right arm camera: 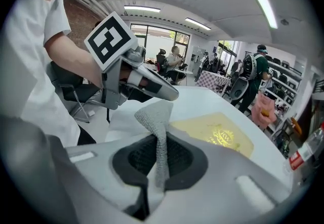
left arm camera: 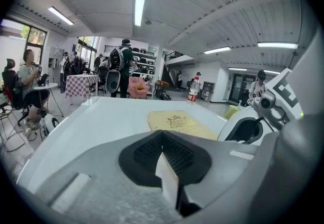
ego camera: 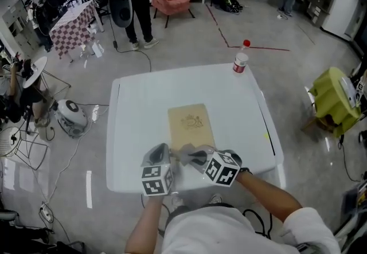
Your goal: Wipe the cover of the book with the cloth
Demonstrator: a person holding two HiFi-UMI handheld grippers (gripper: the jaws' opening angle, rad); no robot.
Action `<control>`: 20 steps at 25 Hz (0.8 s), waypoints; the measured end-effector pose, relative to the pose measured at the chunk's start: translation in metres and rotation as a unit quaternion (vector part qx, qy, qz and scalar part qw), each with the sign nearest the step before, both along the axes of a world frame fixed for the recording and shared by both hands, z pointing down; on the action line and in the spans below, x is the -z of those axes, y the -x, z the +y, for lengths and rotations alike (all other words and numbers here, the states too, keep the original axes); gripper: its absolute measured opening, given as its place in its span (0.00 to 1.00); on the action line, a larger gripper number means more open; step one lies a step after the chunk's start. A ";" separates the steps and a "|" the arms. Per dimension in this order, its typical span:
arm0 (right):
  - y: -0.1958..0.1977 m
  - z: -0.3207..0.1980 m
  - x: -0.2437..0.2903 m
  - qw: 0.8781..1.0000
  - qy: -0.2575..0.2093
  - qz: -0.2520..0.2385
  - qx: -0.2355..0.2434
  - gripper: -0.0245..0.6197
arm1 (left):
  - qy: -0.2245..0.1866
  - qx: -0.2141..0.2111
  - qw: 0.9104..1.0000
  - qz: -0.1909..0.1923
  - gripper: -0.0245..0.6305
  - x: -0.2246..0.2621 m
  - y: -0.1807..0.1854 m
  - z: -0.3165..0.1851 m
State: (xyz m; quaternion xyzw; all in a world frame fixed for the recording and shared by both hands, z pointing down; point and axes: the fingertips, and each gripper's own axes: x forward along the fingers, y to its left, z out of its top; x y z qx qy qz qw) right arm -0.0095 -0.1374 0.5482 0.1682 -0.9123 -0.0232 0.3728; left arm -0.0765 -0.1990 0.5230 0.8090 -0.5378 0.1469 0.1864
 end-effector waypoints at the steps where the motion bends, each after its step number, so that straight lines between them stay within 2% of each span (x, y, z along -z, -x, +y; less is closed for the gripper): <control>1: -0.001 -0.003 0.005 1.000 -0.008 -0.003 -0.001 0.06 | 0.000 0.000 1.000 0.000 0.05 0.000 0.001 0.001; 5: -0.003 -0.041 0.038 0.998 -0.053 -0.011 -0.015 0.06 | -0.001 0.005 1.000 -0.004 0.05 -0.002 0.011 0.002; 9: 0.008 -0.085 0.060 0.995 -0.093 0.006 -0.016 0.06 | 0.002 0.013 1.000 -0.006 0.05 -0.006 0.022 0.005; 15: 0.041 -0.135 0.046 0.988 -0.135 0.069 0.015 0.06 | -0.007 0.012 1.000 -0.016 0.05 0.001 0.029 0.017; 20: 0.072 -0.170 0.018 0.978 -0.153 0.130 0.054 0.06 | -0.008 0.032 0.999 -0.016 0.05 0.005 0.050 0.021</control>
